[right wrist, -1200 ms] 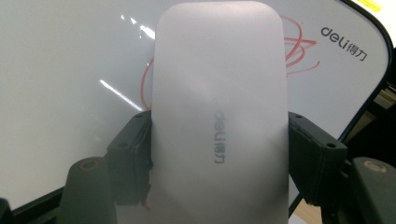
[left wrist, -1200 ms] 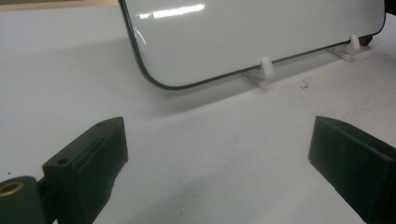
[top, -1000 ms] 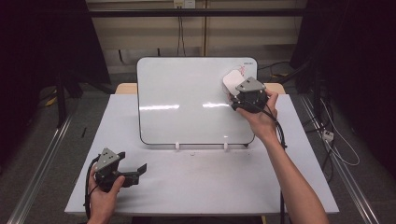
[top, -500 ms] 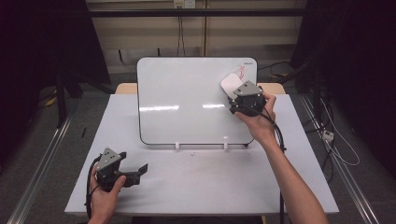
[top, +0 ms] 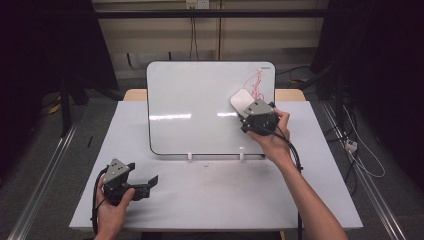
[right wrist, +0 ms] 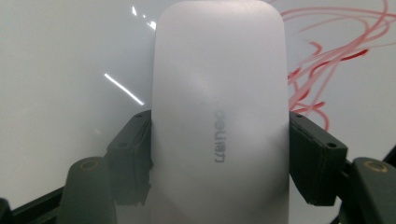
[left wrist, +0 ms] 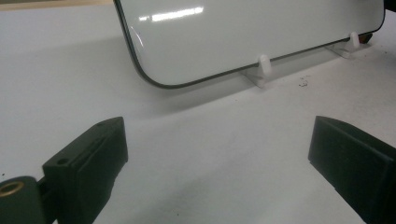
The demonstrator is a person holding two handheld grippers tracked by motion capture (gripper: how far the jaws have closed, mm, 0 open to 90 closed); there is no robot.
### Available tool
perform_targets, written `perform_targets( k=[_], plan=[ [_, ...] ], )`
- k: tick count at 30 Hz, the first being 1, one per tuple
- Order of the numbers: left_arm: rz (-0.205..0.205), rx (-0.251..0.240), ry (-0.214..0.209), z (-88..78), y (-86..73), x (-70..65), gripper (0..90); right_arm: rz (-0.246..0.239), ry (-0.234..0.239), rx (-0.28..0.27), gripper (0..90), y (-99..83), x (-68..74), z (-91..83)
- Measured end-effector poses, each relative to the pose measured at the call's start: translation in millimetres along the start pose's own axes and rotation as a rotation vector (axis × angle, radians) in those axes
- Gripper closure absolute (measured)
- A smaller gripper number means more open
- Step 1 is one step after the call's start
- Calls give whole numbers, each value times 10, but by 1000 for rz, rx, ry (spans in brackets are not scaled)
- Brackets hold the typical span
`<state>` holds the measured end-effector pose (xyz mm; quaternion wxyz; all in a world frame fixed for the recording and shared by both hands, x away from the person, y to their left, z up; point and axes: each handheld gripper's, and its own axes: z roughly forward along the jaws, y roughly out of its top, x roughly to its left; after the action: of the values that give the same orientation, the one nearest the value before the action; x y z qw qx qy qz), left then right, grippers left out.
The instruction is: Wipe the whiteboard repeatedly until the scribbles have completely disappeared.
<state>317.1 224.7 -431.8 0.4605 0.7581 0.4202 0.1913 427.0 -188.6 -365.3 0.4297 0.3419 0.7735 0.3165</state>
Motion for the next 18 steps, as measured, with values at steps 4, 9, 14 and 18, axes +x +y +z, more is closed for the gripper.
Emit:
perform_targets(
  k=[4, 9, 14, 18],
  plan=[
    [-7, -1, 0, 6, -2, -4, 47, -35, 28, 8, 313, -55, 133, -16],
    [-7, -3, -4, 7, -3, -6, 47, -49, 31, 2, 313, -108, 227, -34],
    [-7, 2, -1, -1, -5, 7, 47, -49, 38, 8, 313, -102, 220, -30],
    [-9, 1, -1, 5, -11, 12, 47, -49, 47, 16, 313, -81, 193, -17]
  ],
)
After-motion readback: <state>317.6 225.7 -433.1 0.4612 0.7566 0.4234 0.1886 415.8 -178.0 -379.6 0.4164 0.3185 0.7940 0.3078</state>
